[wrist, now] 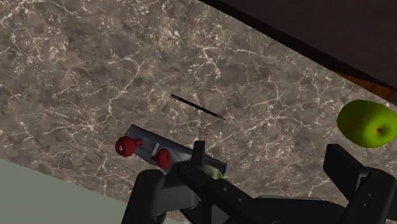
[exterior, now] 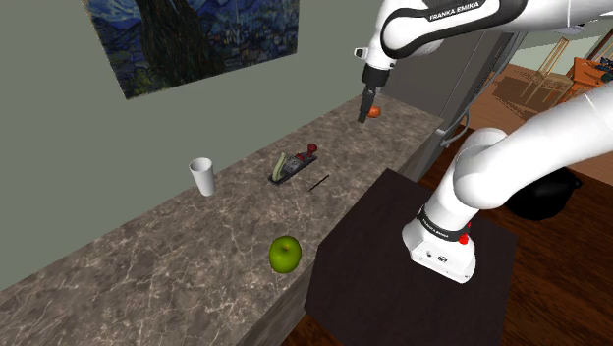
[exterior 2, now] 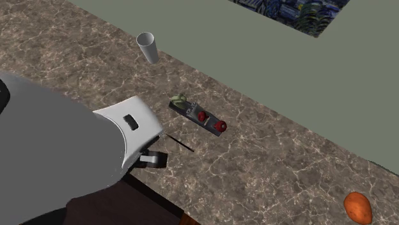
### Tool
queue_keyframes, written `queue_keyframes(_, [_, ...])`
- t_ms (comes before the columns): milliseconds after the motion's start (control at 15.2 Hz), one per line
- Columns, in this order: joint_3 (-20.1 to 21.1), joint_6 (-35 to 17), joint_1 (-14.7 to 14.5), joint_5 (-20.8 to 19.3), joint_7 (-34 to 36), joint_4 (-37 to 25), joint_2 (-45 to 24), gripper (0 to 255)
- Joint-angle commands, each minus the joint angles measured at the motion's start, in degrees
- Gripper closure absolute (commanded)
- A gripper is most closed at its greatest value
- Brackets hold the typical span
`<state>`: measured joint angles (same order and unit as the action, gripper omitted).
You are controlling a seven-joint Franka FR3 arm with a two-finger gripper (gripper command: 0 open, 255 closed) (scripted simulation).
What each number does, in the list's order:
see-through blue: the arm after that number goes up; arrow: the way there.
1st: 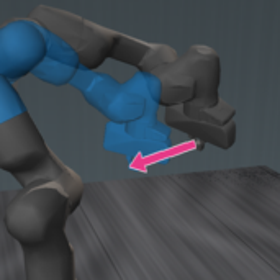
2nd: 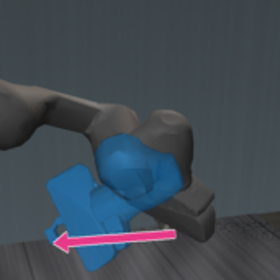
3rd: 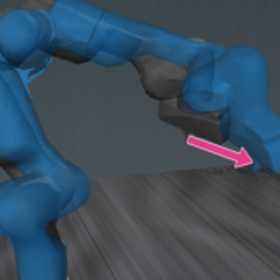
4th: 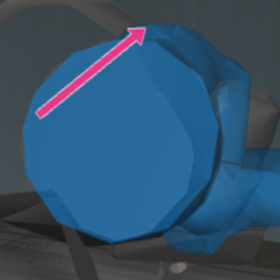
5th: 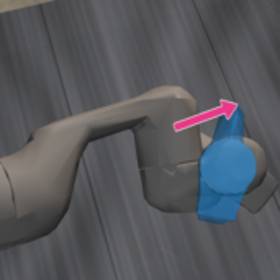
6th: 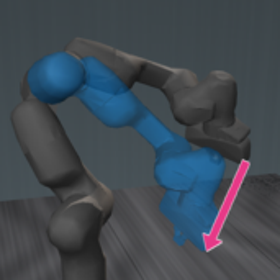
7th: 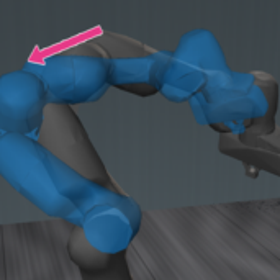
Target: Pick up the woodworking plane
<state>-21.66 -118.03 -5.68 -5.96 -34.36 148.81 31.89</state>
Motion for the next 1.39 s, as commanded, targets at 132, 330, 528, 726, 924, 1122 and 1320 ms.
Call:
queue_keyframes(132, [-5.7,-8.9,-3.3,2.0,-10.8,-0.8,-8.9,0])
queue_keyframes(330, [-9.9,-14.5,-6.7,6.2,-20.1,-2.6,-16.5,0])
queue_keyframes(528, [-13.4,-19.0,-10.2,13.6,-31.3,-5.4,-25.0,0])
queue_keyframes(726, [-14.7,-21.5,-12.1,24.0,-44.2,-9.3,-34.3,0])
queue_keyframes(924, [-12.5,-22.2,-10.7,34.1,-56.2,-14.3,-43.3,0])
queue_keyframes(1122, [-8.3,-22.1,-7.3,41.1,-65.6,-19.8,-51.1,0])
queue_keyframes(1320, [-4.2,-21.8,-4.0,45.6,-72.8,-25.7,-58.1,0])
